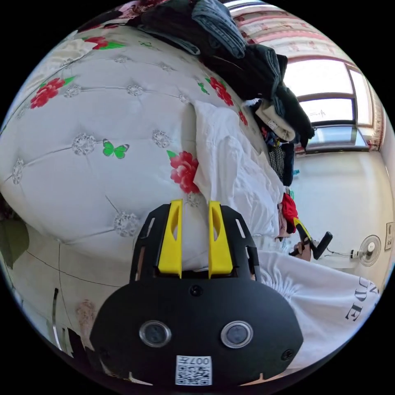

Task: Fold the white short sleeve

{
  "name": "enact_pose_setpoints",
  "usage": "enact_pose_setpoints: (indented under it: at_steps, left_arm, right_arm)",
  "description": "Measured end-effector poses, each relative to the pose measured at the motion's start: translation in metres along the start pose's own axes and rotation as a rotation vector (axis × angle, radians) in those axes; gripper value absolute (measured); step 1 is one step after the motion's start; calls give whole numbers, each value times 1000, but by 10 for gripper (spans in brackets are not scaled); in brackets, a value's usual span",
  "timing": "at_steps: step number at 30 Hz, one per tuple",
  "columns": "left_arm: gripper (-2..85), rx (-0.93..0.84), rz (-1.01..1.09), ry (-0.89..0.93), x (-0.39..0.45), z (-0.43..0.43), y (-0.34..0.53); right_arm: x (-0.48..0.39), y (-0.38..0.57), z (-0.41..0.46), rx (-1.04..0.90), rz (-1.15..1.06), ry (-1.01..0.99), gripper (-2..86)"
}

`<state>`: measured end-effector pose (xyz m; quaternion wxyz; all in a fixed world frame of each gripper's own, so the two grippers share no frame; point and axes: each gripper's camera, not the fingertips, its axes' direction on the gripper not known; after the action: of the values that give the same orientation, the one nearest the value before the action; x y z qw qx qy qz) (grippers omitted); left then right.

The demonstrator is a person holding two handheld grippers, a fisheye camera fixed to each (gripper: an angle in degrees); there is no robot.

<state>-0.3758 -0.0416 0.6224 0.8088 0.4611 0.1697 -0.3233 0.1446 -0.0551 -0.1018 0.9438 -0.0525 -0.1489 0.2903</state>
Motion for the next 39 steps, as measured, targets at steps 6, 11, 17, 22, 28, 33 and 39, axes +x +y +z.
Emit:
enact_pose_setpoints:
  at_steps: [6, 11, 17, 22, 28, 33, 39]
  left_arm:
    - [89, -28, 17, 66, -5, 11, -35]
    - [86, -3, 75, 74, -8, -14, -37]
    - [85, 35, 75, 76, -38, -45, -34]
    - [88, 10, 50, 89, -62, -50, -43]
    - [74, -93, 166, 122, -52, -30, -68]
    - [64, -159, 410, 152, 0, -15, -81]
    - [74, -107, 514, 145, 2, -46, -75]
  right_arm:
    - [-134, -84, 100, -160, -332, -195, 71]
    - [-200, -92, 190, -445, -495, -193, 68]
    - [-212, -133, 143, -217, -436, -275, 66]
    - [-259, -161, 176, -257, -513, -316, 66]
    - [-273, -199, 202, -281, -404, -370, 69]
    - [-287, -239, 236, -338, -399, -195, 57]
    - [-220, -235, 245, -336, -230, -296, 4]
